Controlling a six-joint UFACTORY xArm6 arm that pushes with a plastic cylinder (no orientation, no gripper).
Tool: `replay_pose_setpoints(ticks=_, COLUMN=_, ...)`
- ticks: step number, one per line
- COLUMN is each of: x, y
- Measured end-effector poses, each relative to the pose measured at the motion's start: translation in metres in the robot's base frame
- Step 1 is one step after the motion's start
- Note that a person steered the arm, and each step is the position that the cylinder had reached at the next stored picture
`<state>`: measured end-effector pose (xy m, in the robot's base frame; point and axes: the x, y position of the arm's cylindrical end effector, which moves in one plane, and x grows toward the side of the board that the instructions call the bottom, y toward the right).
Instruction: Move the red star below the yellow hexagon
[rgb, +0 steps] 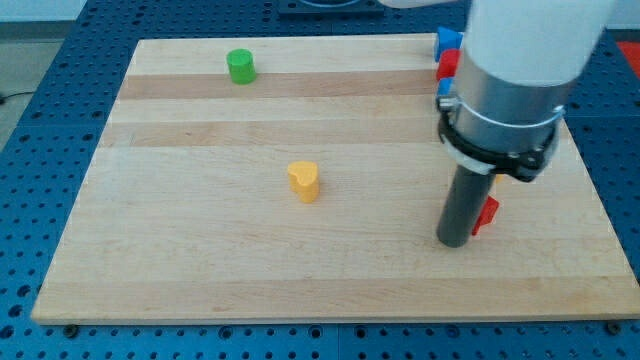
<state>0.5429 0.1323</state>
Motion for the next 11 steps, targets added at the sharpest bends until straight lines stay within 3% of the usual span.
replay_pose_setpoints(ticks=2, x=-0.001, y=0.023)
replay_pose_setpoints(ticks=4, x=0.001, y=-0.057)
replay_pose_setpoints(ticks=5, x=-0.006, y=-0.056)
replay_pose_setpoints(ticks=8, x=-0.029, y=0.016)
replay_pose_setpoints(ticks=10, x=-0.034, y=-0.045)
replay_pose_setpoints(ticks=11, x=-0.059, y=-0.059)
